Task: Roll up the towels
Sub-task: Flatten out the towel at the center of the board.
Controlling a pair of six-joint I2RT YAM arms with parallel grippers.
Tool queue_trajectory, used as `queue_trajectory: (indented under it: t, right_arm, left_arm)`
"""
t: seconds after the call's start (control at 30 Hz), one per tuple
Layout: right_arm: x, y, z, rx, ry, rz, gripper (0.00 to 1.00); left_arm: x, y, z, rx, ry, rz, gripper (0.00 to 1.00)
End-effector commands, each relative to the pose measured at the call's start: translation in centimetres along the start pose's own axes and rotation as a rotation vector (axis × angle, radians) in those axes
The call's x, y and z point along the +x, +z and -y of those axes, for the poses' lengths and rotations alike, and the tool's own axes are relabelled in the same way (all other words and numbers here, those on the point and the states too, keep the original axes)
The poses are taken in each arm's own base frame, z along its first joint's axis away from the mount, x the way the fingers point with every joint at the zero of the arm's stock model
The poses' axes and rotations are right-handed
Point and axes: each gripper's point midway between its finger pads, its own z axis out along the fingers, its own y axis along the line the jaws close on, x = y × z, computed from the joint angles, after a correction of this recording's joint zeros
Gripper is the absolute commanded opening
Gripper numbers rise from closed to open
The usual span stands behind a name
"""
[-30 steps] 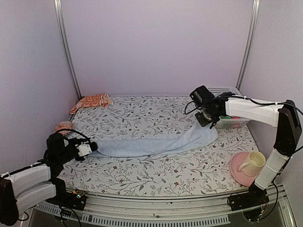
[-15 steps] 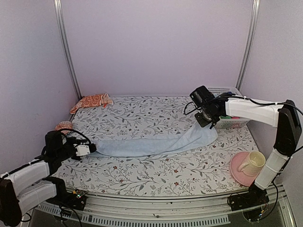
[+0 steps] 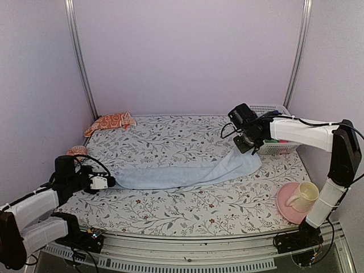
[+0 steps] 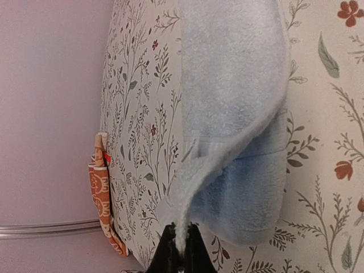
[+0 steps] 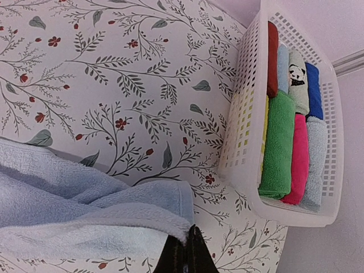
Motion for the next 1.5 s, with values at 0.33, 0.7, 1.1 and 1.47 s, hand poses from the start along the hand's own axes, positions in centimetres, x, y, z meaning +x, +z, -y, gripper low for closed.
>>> queue_trajectory:
  t: [0.33,0.7,1.1,1.47]
  right_arm:
    - [-2.3,-2.9,0.5,-0.100,-0.015,0.096,0.02]
    - [-3.9,-15.0,5.6,-0.229,0.067,0.410,0.02]
    - [-3.7,-28.5,9.6,-0.417,0.198,0.814,0.02]
    - [-6.9,-13.4,6.7,-0.134,0.178,0.442,0.02]
  left_arm:
    - [-0.2,-3.1,-10.6,-0.192,-0.322,-0.027,0.00]
    - [0.3,-11.9,-19.6,-0.469,-0.600,-0.145,0.00]
    - [-3.1,-23.7,-26.7,-0.729,-0.723,-0.087,0.00]
    - [3.6,-9.8,-20.3,-0.389,-0.875,-0.298,0.00]
